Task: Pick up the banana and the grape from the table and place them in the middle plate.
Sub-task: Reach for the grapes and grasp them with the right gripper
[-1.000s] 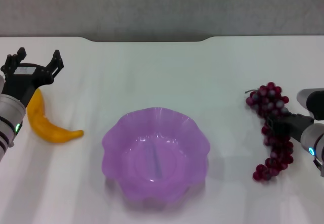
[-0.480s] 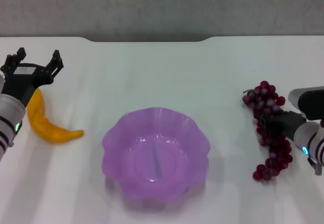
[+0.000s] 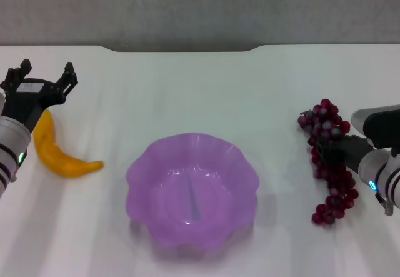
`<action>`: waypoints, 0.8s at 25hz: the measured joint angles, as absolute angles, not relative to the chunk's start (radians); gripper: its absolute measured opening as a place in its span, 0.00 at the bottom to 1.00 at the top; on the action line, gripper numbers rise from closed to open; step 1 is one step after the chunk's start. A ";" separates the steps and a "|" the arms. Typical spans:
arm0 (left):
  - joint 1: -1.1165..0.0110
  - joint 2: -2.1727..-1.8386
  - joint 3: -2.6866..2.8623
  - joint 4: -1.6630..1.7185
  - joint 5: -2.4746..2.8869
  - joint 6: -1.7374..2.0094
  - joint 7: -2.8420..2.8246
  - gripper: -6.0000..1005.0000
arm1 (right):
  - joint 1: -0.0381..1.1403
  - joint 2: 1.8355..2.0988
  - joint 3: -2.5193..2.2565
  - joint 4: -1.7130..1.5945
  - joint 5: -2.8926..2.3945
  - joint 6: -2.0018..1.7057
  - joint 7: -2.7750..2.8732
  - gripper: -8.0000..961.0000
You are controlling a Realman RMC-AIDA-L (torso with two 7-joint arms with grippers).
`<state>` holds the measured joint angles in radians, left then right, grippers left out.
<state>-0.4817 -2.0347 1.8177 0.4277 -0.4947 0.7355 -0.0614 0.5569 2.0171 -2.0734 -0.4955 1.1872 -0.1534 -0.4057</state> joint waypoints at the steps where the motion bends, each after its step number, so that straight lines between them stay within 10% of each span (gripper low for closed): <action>1: -0.482 -2.035 1.818 0.428 -0.495 0.735 -0.061 0.89 | 0.557 2.017 -2.074 -0.496 1.187 -0.153 -0.406 0.44; 20: -0.482 -2.035 1.818 0.426 -0.493 0.735 -0.061 0.88 | 0.557 2.019 -2.074 -0.496 1.183 -0.165 -0.405 0.42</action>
